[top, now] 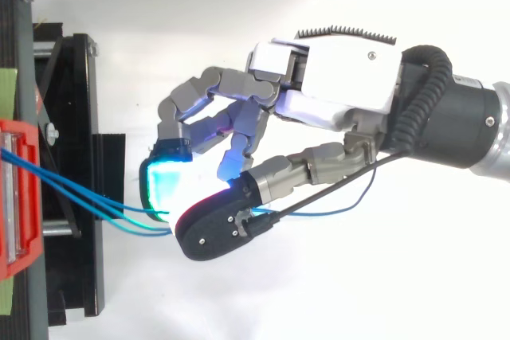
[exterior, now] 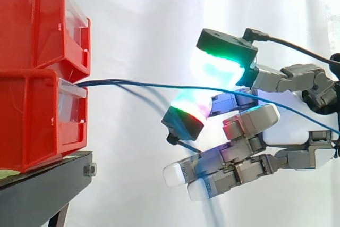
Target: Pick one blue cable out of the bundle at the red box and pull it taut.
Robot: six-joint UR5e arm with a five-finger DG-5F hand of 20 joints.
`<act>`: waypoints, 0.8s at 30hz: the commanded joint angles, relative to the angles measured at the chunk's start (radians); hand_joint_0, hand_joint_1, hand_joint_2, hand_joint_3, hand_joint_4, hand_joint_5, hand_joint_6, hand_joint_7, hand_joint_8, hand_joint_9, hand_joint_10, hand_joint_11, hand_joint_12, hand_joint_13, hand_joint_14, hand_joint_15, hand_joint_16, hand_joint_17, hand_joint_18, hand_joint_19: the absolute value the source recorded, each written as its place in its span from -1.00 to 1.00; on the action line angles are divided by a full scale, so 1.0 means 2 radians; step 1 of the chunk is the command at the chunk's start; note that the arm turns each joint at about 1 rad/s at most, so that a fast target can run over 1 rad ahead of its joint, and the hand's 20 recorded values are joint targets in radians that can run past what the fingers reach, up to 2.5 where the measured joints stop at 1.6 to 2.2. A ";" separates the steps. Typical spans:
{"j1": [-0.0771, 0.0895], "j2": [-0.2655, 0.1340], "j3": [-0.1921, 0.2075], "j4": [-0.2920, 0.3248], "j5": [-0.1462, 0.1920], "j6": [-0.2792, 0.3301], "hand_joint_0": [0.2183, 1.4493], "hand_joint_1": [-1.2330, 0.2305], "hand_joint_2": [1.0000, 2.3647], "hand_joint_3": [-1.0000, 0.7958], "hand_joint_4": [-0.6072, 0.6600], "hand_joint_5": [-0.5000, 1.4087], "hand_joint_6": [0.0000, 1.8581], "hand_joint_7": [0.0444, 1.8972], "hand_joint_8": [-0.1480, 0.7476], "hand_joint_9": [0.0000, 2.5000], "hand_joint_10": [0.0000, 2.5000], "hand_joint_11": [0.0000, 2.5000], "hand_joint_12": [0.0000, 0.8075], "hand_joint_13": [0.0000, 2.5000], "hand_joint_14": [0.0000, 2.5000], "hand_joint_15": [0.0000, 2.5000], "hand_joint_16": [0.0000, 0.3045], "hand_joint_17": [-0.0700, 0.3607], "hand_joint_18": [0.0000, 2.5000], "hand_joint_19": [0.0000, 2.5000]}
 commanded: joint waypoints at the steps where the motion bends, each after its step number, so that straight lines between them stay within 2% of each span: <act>1: 0.000 0.000 0.000 0.000 0.000 0.001 -0.50 -0.21 -1.00 -0.44 0.10 -0.64 -0.04 0.01 0.09 0.14 -0.99 0.14 -0.10 -0.46 -0.99 -0.75 -0.63 -0.09 -0.54 -0.76; 15: 0.000 0.000 0.000 0.000 0.000 0.002 -0.52 -0.22 -1.00 -0.44 0.11 -0.64 -0.04 -0.02 0.10 0.16 -1.00 0.17 -0.09 -0.45 -0.99 -0.74 -0.62 -0.07 -0.54 -0.76; 24: 0.001 0.000 0.000 -0.001 0.000 0.001 -0.56 -0.41 -1.00 -0.44 0.12 -0.64 -0.04 0.00 0.12 0.19 -1.00 0.21 -0.07 -0.41 -0.99 -0.73 -0.60 -0.05 -0.50 -0.76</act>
